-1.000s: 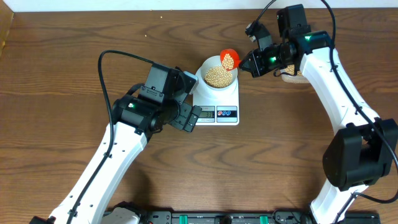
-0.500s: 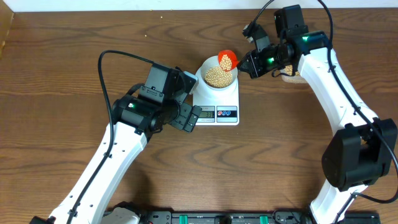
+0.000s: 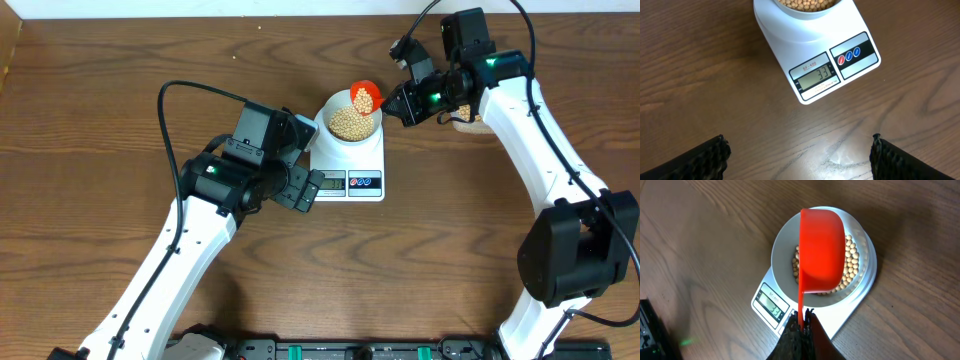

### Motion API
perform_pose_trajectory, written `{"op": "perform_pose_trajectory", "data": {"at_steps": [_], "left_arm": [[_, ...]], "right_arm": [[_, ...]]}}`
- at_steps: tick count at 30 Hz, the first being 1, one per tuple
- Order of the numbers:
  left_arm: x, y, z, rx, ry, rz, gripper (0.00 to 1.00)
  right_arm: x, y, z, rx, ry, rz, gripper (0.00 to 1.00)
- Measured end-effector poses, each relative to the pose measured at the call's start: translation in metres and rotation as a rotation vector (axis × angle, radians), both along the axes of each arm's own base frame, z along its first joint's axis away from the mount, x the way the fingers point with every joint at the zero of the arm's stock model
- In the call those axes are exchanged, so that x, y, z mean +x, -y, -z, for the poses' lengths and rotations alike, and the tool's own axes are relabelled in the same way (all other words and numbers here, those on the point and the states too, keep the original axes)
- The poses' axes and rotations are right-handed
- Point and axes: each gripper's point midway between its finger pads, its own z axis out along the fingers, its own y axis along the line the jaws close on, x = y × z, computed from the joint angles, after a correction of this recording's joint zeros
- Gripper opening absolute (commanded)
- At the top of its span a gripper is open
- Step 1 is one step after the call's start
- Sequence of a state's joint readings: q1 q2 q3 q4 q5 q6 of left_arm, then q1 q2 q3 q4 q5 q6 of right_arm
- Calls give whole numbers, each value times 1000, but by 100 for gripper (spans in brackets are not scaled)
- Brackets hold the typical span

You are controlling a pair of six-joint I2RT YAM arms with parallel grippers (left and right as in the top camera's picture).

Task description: Scoop item into bowl and weigh 50g on scale

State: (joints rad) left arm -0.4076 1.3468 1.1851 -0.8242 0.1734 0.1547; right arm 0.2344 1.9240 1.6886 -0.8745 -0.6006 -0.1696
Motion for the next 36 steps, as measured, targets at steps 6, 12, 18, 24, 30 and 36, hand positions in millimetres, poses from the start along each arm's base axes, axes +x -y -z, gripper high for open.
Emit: {"op": "perform_pose_trajectory", "data": {"at_steps": [6, 12, 18, 24, 30, 36], "left_arm": [[0, 0, 0, 0, 0, 0, 92], [0, 0, 0, 0, 0, 0, 92], [0, 0, 0, 0, 0, 0, 92], [0, 0, 0, 0, 0, 0, 92], [0, 0, 0, 0, 0, 0, 92], [0, 0, 0, 0, 0, 0, 92]], "right_arm": [[0, 0, 0, -4, 4, -2, 1], [1, 1, 1, -14, 13, -7, 1], [1, 2, 1, -18, 20, -12, 1], [1, 2, 1, -19, 21, -14, 1], [2, 2, 2, -23, 22, -12, 1], [2, 3, 2, -25, 24, -13, 1]]}}
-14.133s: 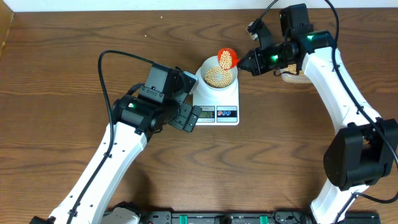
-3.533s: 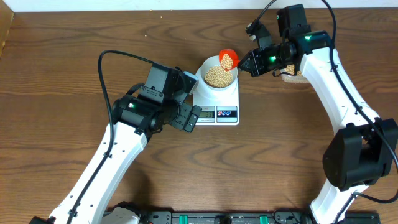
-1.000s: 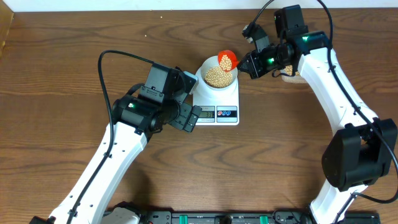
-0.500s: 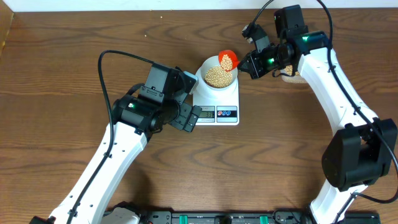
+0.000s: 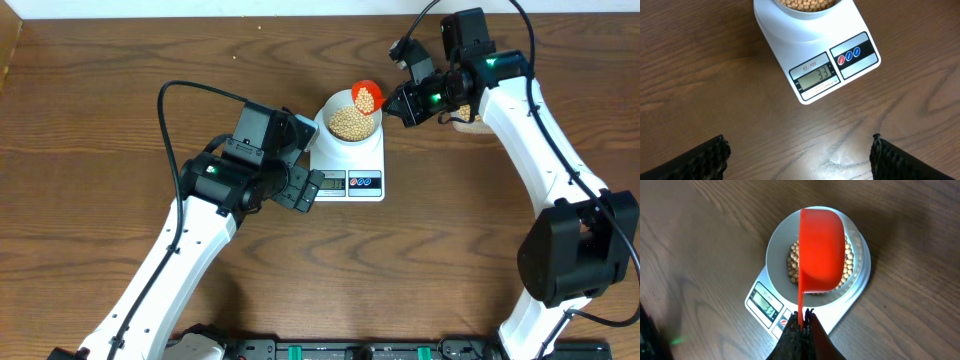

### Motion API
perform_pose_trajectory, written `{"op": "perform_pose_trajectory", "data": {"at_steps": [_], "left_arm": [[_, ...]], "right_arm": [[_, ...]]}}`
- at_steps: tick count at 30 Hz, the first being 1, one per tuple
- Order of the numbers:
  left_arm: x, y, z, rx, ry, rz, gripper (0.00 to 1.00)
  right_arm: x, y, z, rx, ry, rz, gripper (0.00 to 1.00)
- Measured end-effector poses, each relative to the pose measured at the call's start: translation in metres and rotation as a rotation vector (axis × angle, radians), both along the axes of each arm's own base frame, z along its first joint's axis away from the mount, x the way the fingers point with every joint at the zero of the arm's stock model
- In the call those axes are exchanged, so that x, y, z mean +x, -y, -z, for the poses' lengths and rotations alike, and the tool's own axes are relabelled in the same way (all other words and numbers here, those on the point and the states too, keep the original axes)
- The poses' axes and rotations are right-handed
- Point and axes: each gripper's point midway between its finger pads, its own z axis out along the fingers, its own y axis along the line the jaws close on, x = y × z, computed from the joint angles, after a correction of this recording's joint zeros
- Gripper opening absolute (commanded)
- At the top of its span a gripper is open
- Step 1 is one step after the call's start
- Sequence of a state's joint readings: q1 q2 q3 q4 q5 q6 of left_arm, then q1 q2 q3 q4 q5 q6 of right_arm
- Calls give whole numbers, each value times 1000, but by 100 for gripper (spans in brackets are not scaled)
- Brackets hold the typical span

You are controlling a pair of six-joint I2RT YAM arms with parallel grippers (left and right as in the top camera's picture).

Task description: Scoop item into bowl and weigh 50g on scale

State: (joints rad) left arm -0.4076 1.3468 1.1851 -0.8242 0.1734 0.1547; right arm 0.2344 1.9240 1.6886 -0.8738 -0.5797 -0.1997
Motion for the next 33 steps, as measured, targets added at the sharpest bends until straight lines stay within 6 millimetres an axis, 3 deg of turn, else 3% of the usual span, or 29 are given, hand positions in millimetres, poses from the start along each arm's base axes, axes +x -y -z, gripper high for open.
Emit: {"op": "perform_pose_trajectory", "data": {"at_steps": [33], "left_arm": [[0, 0, 0, 0, 0, 0, 92]], "right_arm": [[-1, 2, 2, -37, 62, -82, 1]]}}
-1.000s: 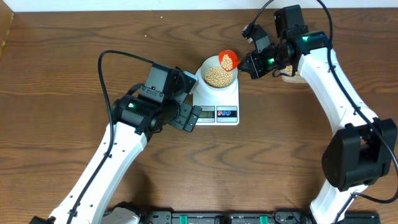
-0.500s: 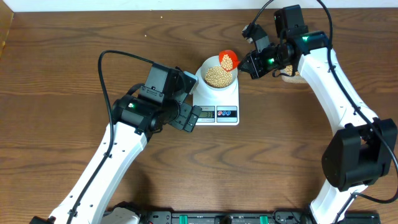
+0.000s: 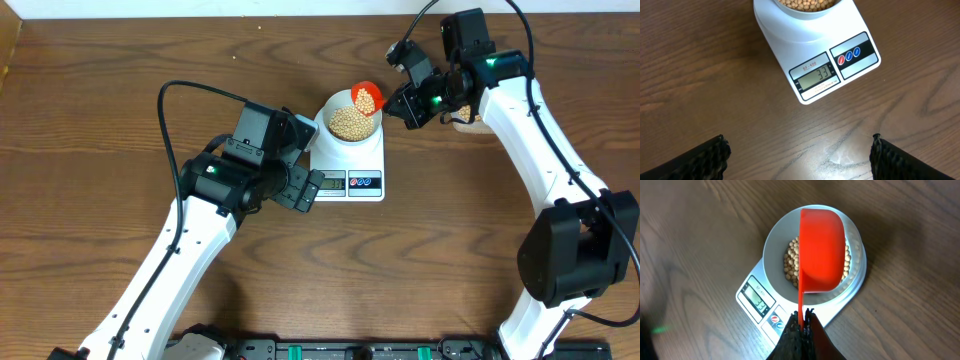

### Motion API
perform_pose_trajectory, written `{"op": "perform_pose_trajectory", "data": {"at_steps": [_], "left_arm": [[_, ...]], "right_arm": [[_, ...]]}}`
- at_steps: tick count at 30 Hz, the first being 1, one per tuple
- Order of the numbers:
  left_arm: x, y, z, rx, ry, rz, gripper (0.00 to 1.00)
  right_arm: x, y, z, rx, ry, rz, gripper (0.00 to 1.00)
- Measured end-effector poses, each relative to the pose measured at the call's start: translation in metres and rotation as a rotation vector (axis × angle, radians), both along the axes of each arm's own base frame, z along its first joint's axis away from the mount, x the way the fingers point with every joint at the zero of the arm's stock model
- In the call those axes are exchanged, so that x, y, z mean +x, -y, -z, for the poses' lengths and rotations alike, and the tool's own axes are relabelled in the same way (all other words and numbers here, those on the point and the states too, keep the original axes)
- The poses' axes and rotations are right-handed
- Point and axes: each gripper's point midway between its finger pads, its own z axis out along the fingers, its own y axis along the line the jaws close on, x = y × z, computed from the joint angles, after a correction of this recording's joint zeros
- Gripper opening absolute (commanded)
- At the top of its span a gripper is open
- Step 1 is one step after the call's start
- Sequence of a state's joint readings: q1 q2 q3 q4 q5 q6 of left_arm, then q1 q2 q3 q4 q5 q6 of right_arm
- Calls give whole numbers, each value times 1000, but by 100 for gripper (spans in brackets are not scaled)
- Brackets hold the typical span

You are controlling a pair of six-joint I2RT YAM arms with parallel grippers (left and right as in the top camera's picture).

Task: Scoop item into bowl and weigh 50g on scale
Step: 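Tip the scoop more steeply with the right gripper to pour more beans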

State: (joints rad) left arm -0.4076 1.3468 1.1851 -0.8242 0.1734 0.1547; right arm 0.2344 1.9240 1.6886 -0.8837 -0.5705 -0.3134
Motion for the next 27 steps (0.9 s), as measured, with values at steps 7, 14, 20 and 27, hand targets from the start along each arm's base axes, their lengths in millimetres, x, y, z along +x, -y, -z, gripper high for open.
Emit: {"op": "perform_pose_trajectory", "data": {"at_steps": [7, 14, 20, 27], "left_arm": [[0, 0, 0, 0, 0, 0, 92], [0, 0, 0, 0, 0, 0, 92], [0, 0, 0, 0, 0, 0, 92], [0, 0, 0, 0, 0, 0, 92]], "right_arm": [[-3, 1, 2, -15, 7, -29, 1], [-7, 2, 3, -27, 12, -57, 1], [-6, 2, 3, -34, 37, -83, 1], [-2, 1, 1, -33, 65, -92, 1]]}}
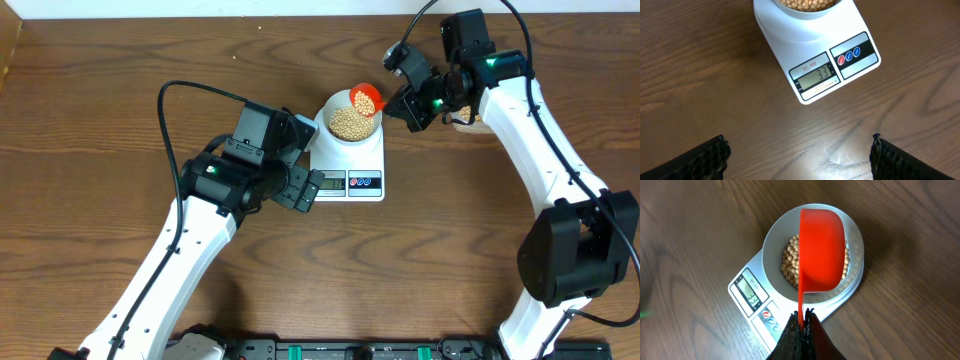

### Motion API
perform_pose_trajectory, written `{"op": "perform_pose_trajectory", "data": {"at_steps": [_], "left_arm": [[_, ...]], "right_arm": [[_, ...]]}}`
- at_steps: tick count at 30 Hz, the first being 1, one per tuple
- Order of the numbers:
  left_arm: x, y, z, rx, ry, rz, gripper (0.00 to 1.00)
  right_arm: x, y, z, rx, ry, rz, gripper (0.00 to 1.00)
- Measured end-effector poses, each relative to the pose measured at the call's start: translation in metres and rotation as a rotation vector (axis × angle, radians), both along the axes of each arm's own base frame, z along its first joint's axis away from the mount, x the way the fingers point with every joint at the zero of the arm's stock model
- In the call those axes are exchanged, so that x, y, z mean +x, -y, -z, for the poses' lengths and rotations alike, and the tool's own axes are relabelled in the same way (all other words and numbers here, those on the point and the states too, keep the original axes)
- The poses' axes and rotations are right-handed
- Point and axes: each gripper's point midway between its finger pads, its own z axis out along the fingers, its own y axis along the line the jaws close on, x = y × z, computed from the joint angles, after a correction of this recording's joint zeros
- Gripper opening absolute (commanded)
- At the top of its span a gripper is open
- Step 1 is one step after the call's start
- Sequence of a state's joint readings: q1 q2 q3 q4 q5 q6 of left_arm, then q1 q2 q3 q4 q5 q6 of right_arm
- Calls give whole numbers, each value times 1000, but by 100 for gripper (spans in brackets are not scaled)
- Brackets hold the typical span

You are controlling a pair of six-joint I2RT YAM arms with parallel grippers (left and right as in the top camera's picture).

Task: Scoop item into bowl and weigh 50g on scale
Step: 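Tip the scoop more steeply with the right gripper to pour more beans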

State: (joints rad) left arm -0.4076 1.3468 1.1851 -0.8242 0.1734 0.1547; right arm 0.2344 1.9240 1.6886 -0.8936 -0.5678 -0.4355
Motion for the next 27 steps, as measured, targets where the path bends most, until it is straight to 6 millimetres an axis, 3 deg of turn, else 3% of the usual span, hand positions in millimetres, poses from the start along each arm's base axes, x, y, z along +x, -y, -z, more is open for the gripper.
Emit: {"op": "perform_pose_trajectory", "data": {"at_steps": [27], "left_arm": [[0, 0, 0, 0, 0, 0, 92]], "right_arm": [[4, -3, -4, 20, 21, -7, 1]]}}
